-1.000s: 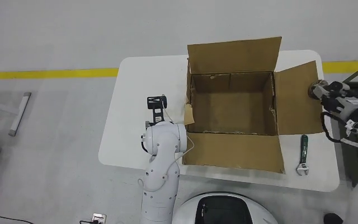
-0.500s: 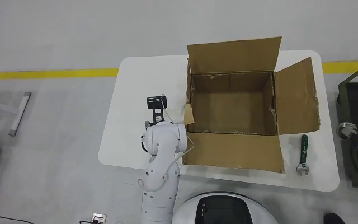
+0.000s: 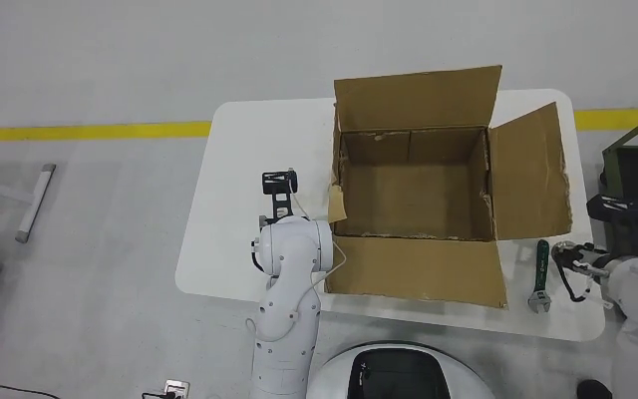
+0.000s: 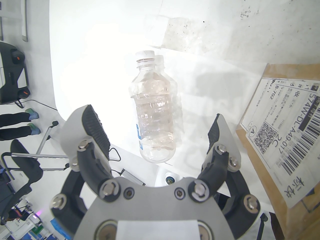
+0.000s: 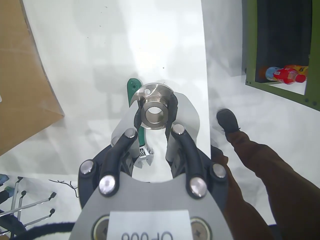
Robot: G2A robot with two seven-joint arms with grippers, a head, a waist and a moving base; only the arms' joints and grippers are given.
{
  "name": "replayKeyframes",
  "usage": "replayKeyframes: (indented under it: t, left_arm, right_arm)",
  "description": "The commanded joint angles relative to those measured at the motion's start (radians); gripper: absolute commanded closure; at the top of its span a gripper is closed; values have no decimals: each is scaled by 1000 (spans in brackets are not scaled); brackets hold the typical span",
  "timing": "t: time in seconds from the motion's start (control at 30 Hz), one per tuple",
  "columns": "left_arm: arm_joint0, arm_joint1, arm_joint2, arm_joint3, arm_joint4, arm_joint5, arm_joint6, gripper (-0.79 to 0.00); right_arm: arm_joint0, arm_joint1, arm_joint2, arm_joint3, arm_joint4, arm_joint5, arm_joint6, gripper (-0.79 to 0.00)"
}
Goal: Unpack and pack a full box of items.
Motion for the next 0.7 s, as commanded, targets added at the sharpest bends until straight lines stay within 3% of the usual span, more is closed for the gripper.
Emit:
replayKeyframes:
  t: [0.0,0.43,0.53,0.63,0.67]
  left_arm:
    - [0,0,0,0,0,0,0,-785]
    - [0,0,0,0,0,0,0,-785]
    - [0,0,0,0,0,0,0,-785]
    - [0,0,0,0,0,0,0,-785]
    - [0,0,0,0,0,0,0,-785]
  right_arm:
    - [-5,3,1,-2,-3,3,5,0]
    - [-3,19,-43,73,-27,15,0,0]
    - [-7,22,-47,75,-27,18,-2,-68]
    - [-7,26,-48,81,-20,14,-6,-237]
    - [-7,27,-46,83,-18,15,-7,-246]
